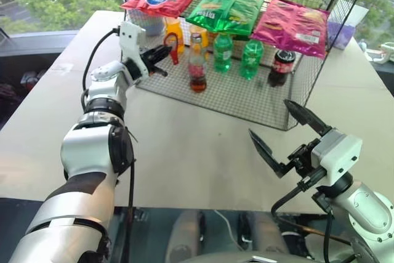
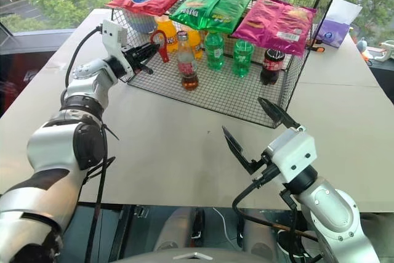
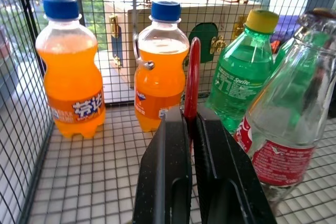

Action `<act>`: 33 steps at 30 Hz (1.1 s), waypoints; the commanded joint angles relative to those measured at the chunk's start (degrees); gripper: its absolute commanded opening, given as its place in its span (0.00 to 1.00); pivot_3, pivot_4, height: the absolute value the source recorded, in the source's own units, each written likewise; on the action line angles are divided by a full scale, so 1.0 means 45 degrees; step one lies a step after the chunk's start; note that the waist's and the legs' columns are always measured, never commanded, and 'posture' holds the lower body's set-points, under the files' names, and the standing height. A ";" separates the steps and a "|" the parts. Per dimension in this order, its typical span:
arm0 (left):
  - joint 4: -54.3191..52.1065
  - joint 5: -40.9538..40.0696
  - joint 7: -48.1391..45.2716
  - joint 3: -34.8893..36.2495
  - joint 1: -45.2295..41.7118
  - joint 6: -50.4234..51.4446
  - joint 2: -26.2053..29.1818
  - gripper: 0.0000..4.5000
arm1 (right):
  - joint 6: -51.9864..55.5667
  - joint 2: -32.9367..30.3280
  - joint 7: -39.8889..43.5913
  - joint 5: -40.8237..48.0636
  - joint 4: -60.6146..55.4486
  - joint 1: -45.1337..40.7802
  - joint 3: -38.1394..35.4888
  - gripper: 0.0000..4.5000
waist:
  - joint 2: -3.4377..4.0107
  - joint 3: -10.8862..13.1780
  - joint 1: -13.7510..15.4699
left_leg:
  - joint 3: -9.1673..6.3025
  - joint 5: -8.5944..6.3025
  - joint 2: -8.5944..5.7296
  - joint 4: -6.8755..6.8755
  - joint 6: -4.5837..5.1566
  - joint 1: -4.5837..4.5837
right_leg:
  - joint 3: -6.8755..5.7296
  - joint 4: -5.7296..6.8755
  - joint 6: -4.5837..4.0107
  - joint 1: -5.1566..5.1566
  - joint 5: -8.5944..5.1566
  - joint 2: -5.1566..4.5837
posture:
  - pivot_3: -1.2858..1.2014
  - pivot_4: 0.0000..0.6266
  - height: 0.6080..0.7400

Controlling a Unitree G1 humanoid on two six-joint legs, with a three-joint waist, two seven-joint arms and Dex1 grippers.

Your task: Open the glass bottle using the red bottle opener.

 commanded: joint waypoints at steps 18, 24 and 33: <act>-0.9000 -0.6541 -0.5128 0.1826 0.4753 1.4623 0.2593 0.00 | 0.4353 -0.0120 -0.0329 0.4092 -0.0118 -0.2234 -0.1205 1.00 | 0.0005 0.0005 -0.0093 | -0.0001 0.0000 0.0016 0.0000 -0.0001 0.0002 | 0.0018 0.0009 -0.0005 -0.0009 -0.0002 -0.0008 | 0.52 0.24 1.00; -1.5024 -1.0281 -0.1966 0.3163 0.7036 1.8571 -0.0018 0.00 | 0.6673 0.0315 -0.0858 0.9327 0.1953 -0.4879 -0.2161 1.00 | 0.0011 0.0014 0.0051 | -0.0053 0.0000 0.0009 0.0007 -0.0012 0.0018 | 0.0015 0.0014 -0.0007 0.0008 -0.0002 -0.0049 | 0.52 0.24 1.00; -1.8939 -1.1996 0.2267 0.2574 0.8663 1.7599 -0.3968 0.00 | 0.7593 0.1458 -0.2081 1.2119 0.4229 -0.6626 -0.1735 1.00 | 0.0020 0.0018 -0.0086 | -0.0022 0.0003 -0.0006 -0.0017 -0.0007 0.0021 | 0.0048 0.0026 -0.0056 0.0005 0.0032 -0.0002 | 0.52 0.24 1.00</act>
